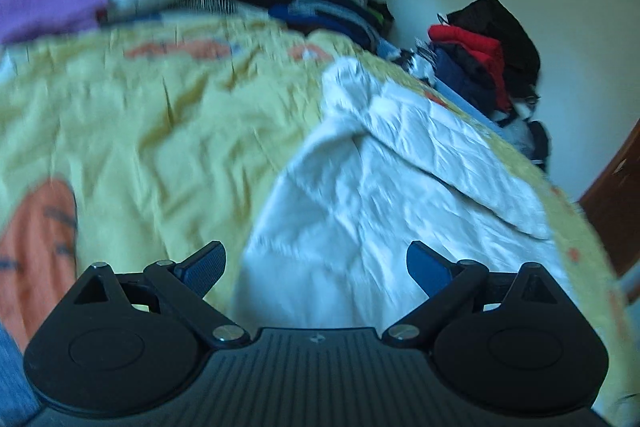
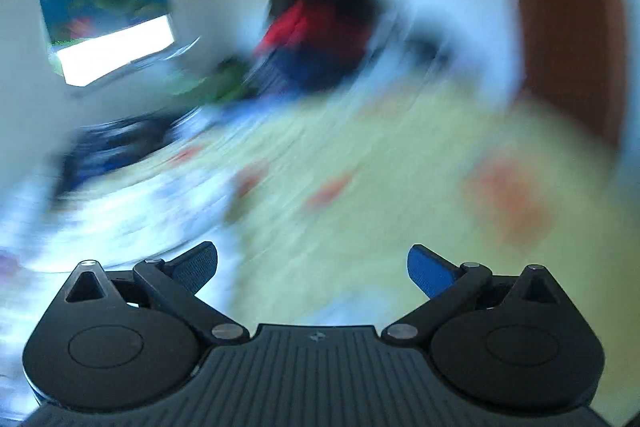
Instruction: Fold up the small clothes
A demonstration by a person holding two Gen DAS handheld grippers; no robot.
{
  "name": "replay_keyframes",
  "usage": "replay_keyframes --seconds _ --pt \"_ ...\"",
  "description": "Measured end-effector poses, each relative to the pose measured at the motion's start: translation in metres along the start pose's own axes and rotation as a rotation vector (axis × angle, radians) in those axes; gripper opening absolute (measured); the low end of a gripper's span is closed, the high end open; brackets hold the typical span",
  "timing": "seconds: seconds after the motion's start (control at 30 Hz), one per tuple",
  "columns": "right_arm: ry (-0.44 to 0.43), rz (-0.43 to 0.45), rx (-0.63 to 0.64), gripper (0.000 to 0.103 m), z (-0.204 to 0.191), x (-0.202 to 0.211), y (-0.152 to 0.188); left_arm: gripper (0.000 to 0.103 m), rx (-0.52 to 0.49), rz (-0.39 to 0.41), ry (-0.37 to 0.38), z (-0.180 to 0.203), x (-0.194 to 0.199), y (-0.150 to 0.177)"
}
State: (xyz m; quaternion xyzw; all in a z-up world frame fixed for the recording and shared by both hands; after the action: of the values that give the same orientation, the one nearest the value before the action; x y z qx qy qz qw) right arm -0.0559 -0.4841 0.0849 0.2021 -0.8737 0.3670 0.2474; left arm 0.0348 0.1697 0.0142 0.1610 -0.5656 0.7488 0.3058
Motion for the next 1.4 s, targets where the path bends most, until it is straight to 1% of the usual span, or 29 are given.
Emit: replay_keyframes --seconds 0.03,0.1,0.13,0.17,0.2,0.23,0.3,0.4,0.57,0.63,0.73,0.87,1.07,1.1,1.13,1.17,1.2,1.23,1.27,1.3,1.37,1.4 --pt "-0.059 -0.113 -0.073 0.094 0.003 -0.018 0.014 0.098 0.038 -0.022 0.048 -0.004 0.001 0.004" --pt "-0.131 -0.283 -0.143 0.092 0.004 -0.047 0.038 0.098 0.127 -0.078 0.146 -0.016 0.000 0.011" --pt "-0.134 -0.331 -0.140 0.092 0.000 -0.055 0.052 0.098 0.160 -0.108 0.181 -0.022 -0.002 0.016" --pt "-0.110 -0.365 -0.118 0.092 0.001 -0.064 0.061 0.098 0.182 -0.123 0.189 -0.027 -0.003 0.019" --pt "-0.077 -0.380 -0.095 0.092 0.000 -0.070 0.068 0.098 0.202 -0.132 0.182 -0.033 -0.003 0.023" --pt "-0.040 -0.393 -0.073 0.092 0.001 -0.075 0.074 0.098 0.217 -0.126 0.199 -0.037 -0.002 0.026" --pt "-0.040 -0.389 -0.050 0.095 0.001 -0.075 0.079 0.098 0.257 -0.121 0.234 -0.042 0.000 0.029" --pt "-0.034 -0.390 -0.075 0.094 0.003 -0.076 0.079 0.098 0.279 -0.130 0.277 -0.043 -0.001 0.032" --pt "-0.107 -0.397 -0.207 0.094 0.016 -0.065 0.078 0.098 0.235 -0.199 0.415 -0.025 -0.001 0.035" --pt "-0.138 -0.408 -0.261 0.094 0.020 -0.063 0.081 0.098 0.205 -0.233 0.455 -0.017 -0.001 0.039" --pt "-0.176 -0.435 -0.316 0.094 0.020 -0.064 0.087 0.098 0.184 -0.281 0.491 -0.008 -0.002 0.047" --pt "-0.227 -0.478 -0.380 0.095 0.019 -0.068 0.093 0.098 0.174 -0.300 0.523 0.001 0.002 0.053" --pt "-0.253 -0.533 -0.376 0.095 0.011 -0.064 0.107 0.098 0.171 -0.309 0.561 0.012 0.003 0.055" --pt "-0.259 -0.535 -0.372 0.093 0.008 -0.064 0.110 0.098 0.172 -0.312 0.557 0.012 0.001 0.056" --pt "-0.261 -0.531 -0.369 0.086 0.007 -0.064 0.112 0.097 0.174 -0.316 0.546 0.013 -0.001 0.058" --pt "-0.255 -0.519 -0.374 0.073 0.006 -0.066 0.113 0.097 0.182 -0.312 0.543 0.012 -0.002 0.059" --pt "-0.244 -0.520 -0.375 0.064 0.006 -0.071 0.115 0.095 0.191 -0.305 0.540 0.011 -0.002 0.058" --pt "-0.225 -0.533 -0.366 0.043 0.007 -0.073 0.119 0.091 0.192 -0.306 0.533 0.012 -0.003 0.058" --pt "-0.200 -0.542 -0.351 0.034 0.007 -0.076 0.123 0.091 0.186 -0.311 0.529 0.012 -0.003 0.058" --pt "-0.194 -0.546 -0.350 0.032 0.008 -0.078 0.125 0.091 0.185 -0.312 0.536 0.009 0.000 0.059" --pt "-0.223 -0.569 -0.387 0.034 0.010 -0.080 0.129 0.091 0.186 -0.310 0.547 0.009 0.002 0.058" --pt "-0.228 -0.565 -0.390 0.034 0.010 -0.080 0.130 0.087 0.183 -0.305 0.544 0.009 0.003 0.059"
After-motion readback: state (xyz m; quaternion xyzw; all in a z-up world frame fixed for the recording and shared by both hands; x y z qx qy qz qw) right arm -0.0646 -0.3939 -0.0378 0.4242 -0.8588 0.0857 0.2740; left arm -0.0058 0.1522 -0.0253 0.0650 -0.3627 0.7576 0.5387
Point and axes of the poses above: each gripper's, at about its wrist camera, not at the fingertips, and x roughly against the way its jaws point, z to its right, y to its underside, the point moved 4 cm from there along -x, roughly the way its jaws point, and after that the axes turned 13 degrees about -x, right-handed, at the moved point
